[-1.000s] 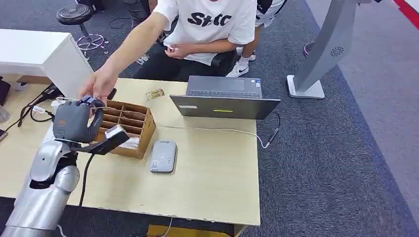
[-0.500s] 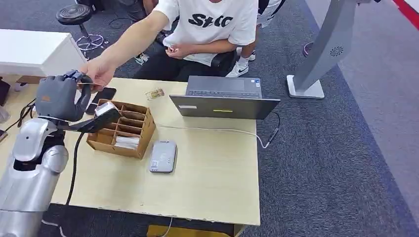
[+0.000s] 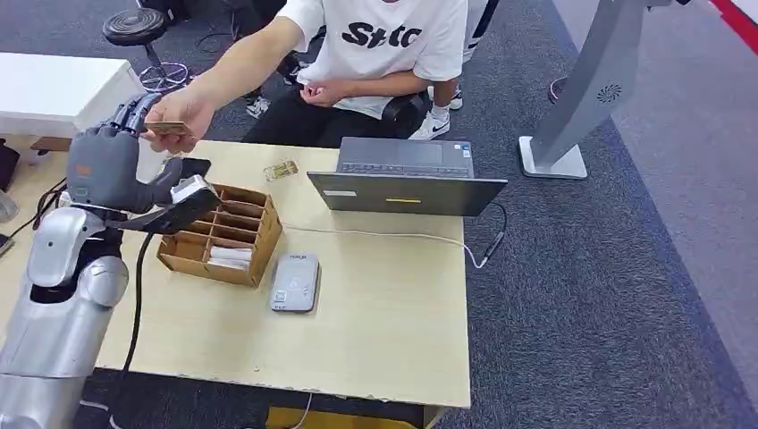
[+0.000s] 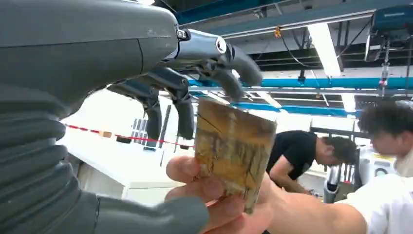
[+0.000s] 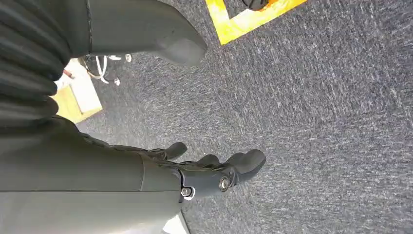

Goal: Pass the card to the sensor for recognition and then transmit it.

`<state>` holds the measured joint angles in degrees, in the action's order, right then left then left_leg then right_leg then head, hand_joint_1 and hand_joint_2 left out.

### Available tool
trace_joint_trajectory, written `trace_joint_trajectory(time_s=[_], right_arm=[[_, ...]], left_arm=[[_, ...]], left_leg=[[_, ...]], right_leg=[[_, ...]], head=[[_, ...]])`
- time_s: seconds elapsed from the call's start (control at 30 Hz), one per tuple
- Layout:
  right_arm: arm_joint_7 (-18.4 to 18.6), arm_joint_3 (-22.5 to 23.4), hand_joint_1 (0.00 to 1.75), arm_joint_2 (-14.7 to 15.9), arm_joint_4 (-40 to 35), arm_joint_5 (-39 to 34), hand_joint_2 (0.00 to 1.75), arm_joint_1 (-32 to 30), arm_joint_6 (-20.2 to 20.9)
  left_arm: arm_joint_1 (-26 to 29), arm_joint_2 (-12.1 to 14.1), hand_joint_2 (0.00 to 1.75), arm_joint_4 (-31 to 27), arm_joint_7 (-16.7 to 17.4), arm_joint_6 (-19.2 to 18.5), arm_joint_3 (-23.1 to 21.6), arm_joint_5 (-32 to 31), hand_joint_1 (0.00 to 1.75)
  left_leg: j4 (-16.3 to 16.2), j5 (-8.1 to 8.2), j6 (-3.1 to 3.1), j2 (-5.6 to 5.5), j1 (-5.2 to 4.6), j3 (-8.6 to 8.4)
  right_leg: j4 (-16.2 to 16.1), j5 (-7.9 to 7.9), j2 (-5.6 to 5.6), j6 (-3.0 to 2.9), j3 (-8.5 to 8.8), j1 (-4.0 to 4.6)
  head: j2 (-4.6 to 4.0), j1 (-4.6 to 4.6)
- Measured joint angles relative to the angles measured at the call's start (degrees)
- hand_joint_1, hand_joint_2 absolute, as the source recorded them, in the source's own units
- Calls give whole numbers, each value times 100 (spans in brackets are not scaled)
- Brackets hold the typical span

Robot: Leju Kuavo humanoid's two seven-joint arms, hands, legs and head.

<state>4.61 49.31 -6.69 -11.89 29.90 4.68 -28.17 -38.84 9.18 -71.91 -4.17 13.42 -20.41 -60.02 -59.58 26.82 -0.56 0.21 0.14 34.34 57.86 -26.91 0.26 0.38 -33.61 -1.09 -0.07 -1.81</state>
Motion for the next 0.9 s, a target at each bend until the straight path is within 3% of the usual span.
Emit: trace_joint_trajectory(time_s=[0.3, 0.47, 0.6, 0.73, 0.9], right_arm=[[-13, 33, 0, -2, 0, 0, 175, 0, 0], [-18, 116, 0, -11, 0, -20, 175, -3, -26], [-74, 190, 0, -28, 0, -85, 175, -3, -85], [-77, 319, 0, -50, 0, -138, 175, -18, -162], [-81, 424, 0, -52, 0, -157, 175, -26, -186]], left_arm=[[120, 2, 175, -162, -125, 282, 72, 280, 0], [537, 28, 175, -551, -346, 577, 232, 525, 0], [1212, 79, 175, -1144, -679, 1005, 429, 806, 0], [2245, 118, 175, -1936, -1047, 1479, 756, 1080, 0], [3252, 146, 175, -2635, -1320, 1808, 1230, 1292, 0]], left_leg=[[0, 0, 0, -1, 0, 1], [1, 1, 0, 0, 0, 3], [4, 4, 2, 2, 0, 2], [4, 10, -1, 6, 0, 3], [5, 22, 5, 10, 1, -4]], right_leg=[[0, 0, -1, 0, 1, 0], [1, -1, 0, 0, 1, 0], [1, -3, 3, 0, 1, 0], [0, -10, 6, 1, 0, 0], [-1, -13, 10, 2, -1, 0]], head=[[0, 0], [0, 0], [0, 2], [0, 7], [0, 7]])
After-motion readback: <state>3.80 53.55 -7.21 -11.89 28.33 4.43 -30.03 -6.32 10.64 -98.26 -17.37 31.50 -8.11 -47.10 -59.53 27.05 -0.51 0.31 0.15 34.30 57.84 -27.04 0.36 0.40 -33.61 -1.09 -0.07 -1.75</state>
